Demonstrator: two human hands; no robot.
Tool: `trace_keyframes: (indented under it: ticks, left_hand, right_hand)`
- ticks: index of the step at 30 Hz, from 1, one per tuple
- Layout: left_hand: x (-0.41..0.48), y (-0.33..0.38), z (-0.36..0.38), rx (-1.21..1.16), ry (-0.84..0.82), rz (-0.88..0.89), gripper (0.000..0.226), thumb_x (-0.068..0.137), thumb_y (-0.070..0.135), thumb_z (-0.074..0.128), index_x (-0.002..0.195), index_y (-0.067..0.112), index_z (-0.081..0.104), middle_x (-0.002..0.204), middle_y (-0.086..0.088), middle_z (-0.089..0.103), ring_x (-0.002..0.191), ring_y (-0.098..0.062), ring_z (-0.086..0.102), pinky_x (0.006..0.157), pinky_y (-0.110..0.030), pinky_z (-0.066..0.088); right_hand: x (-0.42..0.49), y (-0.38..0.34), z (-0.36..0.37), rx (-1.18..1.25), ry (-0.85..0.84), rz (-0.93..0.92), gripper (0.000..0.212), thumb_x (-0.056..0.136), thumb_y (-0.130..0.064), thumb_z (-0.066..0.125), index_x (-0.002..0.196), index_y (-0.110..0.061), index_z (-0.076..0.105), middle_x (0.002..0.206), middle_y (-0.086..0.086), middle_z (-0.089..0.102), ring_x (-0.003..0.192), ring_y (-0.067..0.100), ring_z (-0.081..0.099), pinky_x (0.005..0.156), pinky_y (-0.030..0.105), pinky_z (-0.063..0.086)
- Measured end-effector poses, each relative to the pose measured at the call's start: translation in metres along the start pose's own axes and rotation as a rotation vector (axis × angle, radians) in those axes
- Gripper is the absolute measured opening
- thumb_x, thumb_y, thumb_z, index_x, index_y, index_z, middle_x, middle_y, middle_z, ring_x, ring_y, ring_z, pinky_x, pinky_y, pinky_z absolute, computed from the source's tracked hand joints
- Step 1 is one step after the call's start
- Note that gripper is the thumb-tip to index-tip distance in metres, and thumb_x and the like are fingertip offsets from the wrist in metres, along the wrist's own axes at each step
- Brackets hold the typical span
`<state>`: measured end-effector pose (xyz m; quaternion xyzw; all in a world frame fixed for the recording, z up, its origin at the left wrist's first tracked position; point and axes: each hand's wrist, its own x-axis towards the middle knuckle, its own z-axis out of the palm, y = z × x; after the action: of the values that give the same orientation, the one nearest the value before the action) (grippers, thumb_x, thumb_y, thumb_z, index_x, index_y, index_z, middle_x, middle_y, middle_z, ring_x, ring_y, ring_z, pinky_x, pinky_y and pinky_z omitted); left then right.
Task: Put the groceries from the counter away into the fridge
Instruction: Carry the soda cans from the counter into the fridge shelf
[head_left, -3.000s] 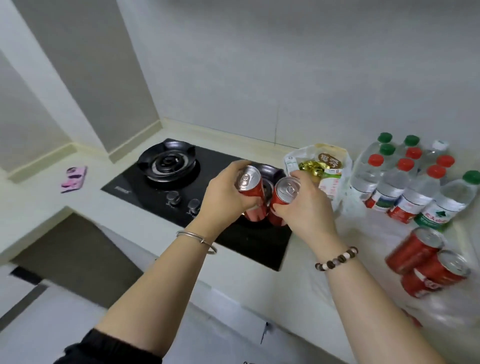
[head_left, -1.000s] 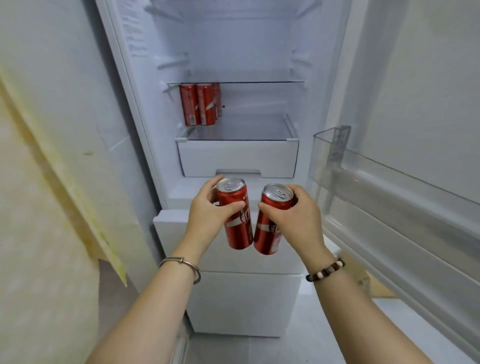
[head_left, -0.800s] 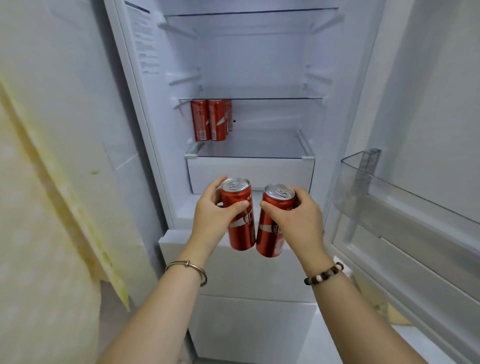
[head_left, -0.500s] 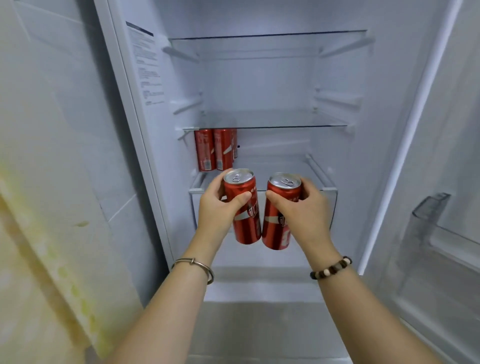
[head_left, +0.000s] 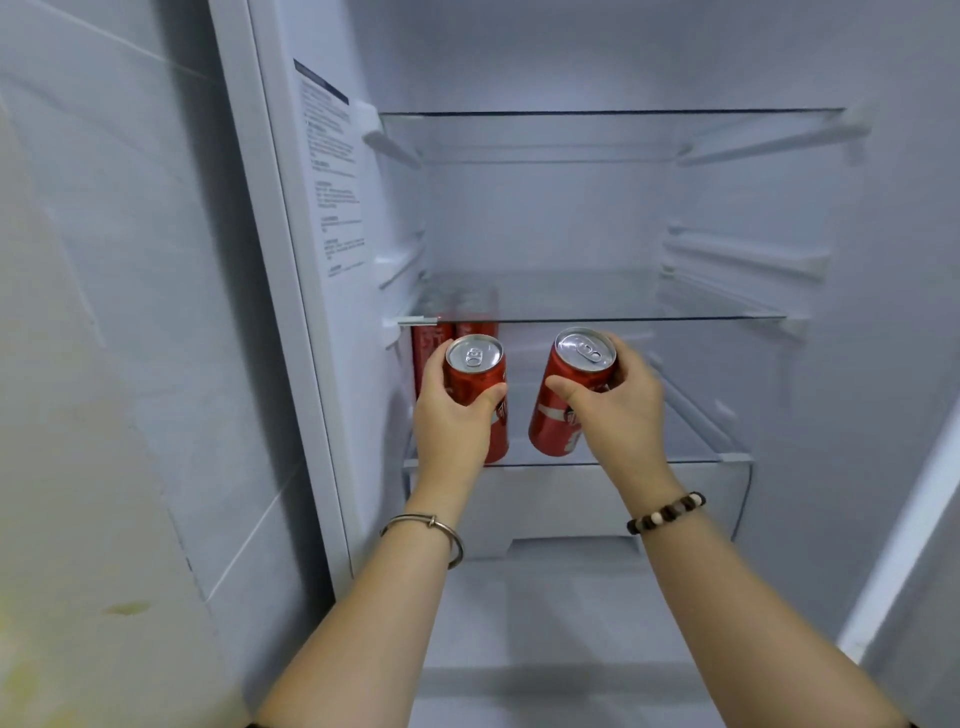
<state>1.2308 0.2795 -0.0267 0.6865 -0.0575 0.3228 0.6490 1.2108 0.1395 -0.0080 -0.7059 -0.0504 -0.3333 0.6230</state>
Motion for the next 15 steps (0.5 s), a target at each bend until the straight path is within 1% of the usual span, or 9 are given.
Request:
trace_keyframes:
  ticks: [2, 5, 6, 8, 11, 13, 15]
  left_hand:
    - [0.008, -0.006, 0.002, 0.007, 0.019, -0.012, 0.063, 0.072, 0.01, 0.078, 0.126, 0.025, 0.051, 0.11, 0.017, 0.057, 0.103, -0.001, 0.055, 0.088, -0.01, 0.04]
    - [0.018, -0.012, 0.004, 0.033, 0.059, -0.036, 0.064, 0.072, 0.012, 0.078, 0.128, 0.026, 0.051, 0.115, 0.013, 0.058, 0.107, -0.006, 0.056, 0.091, -0.02, 0.044]
    - [0.021, -0.014, 0.005, 0.042, 0.073, -0.041, 0.063, 0.072, 0.013, 0.078, 0.128, 0.025, 0.051, 0.117, 0.011, 0.059, 0.107, -0.008, 0.057, 0.092, -0.022, 0.045]
    - [0.025, -0.016, 0.007, 0.05, 0.096, -0.053, 0.063, 0.073, 0.015, 0.078, 0.129, 0.023, 0.051, 0.12, 0.007, 0.061, 0.108, -0.01, 0.057, 0.092, -0.024, 0.046]
    - [0.032, -0.02, 0.009, 0.055, 0.108, -0.06, 0.063, 0.074, 0.017, 0.077, 0.13, 0.023, 0.051, 0.12, 0.007, 0.061, 0.108, -0.009, 0.057, 0.092, -0.025, 0.046]
    - [0.037, -0.023, 0.01, 0.056, 0.12, -0.066, 0.061, 0.073, 0.017, 0.077, 0.128, 0.024, 0.052, 0.118, 0.008, 0.062, 0.106, -0.009, 0.058, 0.092, -0.026, 0.047]
    - [0.043, -0.025, 0.011, 0.063, 0.134, -0.07, 0.058, 0.073, 0.018, 0.077, 0.125, 0.024, 0.054, 0.114, 0.01, 0.063, 0.103, -0.008, 0.059, 0.091, -0.025, 0.047]
  right_hand:
    - [0.008, 0.007, 0.005, -0.02, -0.022, 0.012, 0.051, 0.065, -0.006, 0.082, 0.11, -0.019, 0.061, 0.096, -0.016, 0.065, 0.085, -0.007, 0.061, 0.074, 0.009, 0.048]
    - [0.019, 0.015, 0.011, -0.04, -0.045, 0.025, 0.053, 0.064, -0.008, 0.083, 0.111, -0.021, 0.061, 0.098, -0.014, 0.065, 0.091, 0.0, 0.062, 0.081, 0.02, 0.05]
    - [0.022, 0.017, 0.013, -0.049, -0.056, 0.029, 0.054, 0.064, -0.009, 0.083, 0.112, -0.022, 0.061, 0.099, -0.014, 0.066, 0.092, 0.001, 0.062, 0.082, 0.021, 0.05]
    - [0.028, 0.021, 0.016, -0.07, -0.082, 0.045, 0.053, 0.065, -0.012, 0.083, 0.111, -0.024, 0.06, 0.098, -0.015, 0.065, 0.09, -0.001, 0.061, 0.079, 0.018, 0.049]
    - [0.036, 0.026, 0.021, -0.08, -0.102, 0.067, 0.054, 0.064, -0.015, 0.084, 0.112, -0.026, 0.06, 0.095, -0.018, 0.064, 0.086, -0.004, 0.061, 0.073, 0.013, 0.047]
    - [0.04, 0.029, 0.024, -0.084, -0.115, 0.076, 0.054, 0.064, -0.016, 0.084, 0.112, -0.025, 0.061, 0.096, -0.018, 0.065, 0.086, -0.004, 0.061, 0.074, 0.015, 0.048]
    - [0.046, 0.03, 0.026, -0.094, -0.142, 0.079, 0.05, 0.065, -0.018, 0.084, 0.108, -0.026, 0.061, 0.094, -0.018, 0.065, 0.085, -0.003, 0.062, 0.075, 0.017, 0.049]
